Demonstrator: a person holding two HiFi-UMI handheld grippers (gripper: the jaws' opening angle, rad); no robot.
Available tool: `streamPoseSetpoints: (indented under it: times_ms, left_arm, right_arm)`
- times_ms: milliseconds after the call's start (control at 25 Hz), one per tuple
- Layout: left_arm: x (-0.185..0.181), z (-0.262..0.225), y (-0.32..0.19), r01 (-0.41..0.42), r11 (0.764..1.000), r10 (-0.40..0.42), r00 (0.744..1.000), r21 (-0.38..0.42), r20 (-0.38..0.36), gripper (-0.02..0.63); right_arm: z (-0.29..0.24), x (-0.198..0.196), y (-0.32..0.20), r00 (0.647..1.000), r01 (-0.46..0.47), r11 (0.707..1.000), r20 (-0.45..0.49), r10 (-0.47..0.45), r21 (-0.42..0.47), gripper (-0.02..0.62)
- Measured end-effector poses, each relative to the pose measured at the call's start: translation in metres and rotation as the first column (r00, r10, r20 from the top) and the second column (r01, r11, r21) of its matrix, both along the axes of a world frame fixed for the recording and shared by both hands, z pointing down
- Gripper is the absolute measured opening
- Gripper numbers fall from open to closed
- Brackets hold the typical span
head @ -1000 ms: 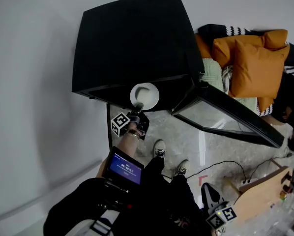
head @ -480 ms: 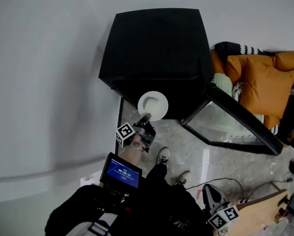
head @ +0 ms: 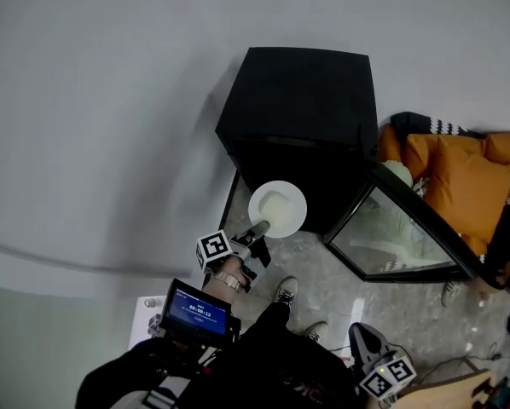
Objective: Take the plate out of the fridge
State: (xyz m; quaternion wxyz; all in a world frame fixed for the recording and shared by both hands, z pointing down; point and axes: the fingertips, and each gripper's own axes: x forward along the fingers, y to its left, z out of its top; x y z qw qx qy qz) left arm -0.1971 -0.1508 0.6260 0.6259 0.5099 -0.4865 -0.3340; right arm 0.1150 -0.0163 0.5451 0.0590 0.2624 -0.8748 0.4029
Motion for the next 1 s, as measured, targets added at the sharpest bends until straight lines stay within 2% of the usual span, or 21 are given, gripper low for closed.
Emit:
streamPoseSetpoints:
  times_ms: [240,440,600,800,1000]
  left_arm:
    - [-0.007,-0.086,0.013,0.012,0.995,-0.012,1.0,0.102,0.001,0.02]
    - [-0.017,-0.133,0.002,0.053,0.986,-0.06,0.998,0.157,0.035,0.02]
    - [-0.013,-0.175,-0.013,0.078,0.977,-0.085,0.996,0.198,0.03,0.02]
    - [-0.019,-0.202,-0.054,0.107,0.967,-0.127,0.989,0.233,0.073,0.022]
    - [-0.028,-0.231,-0.112,0.088,0.965,-0.13,0.979,0.247,0.155,0.021]
  right_arm:
    - [-0.008,-0.004,0.0,0.997,0.05,0.998,0.062,-0.052,0.044,0.003]
    - [-0.013,-0.005,0.0,0.993,0.062,0.996,0.095,-0.068,0.061,0.003]
    - [-0.019,-0.002,-0.002,0.992,0.058,0.995,0.112,-0.066,0.075,0.003]
    - [-0.021,0.004,-0.003,0.988,0.033,0.997,0.147,-0.042,0.067,0.003]
    - [-0.026,0.002,-0.003,0.989,0.018,0.995,0.141,-0.031,0.096,0.003]
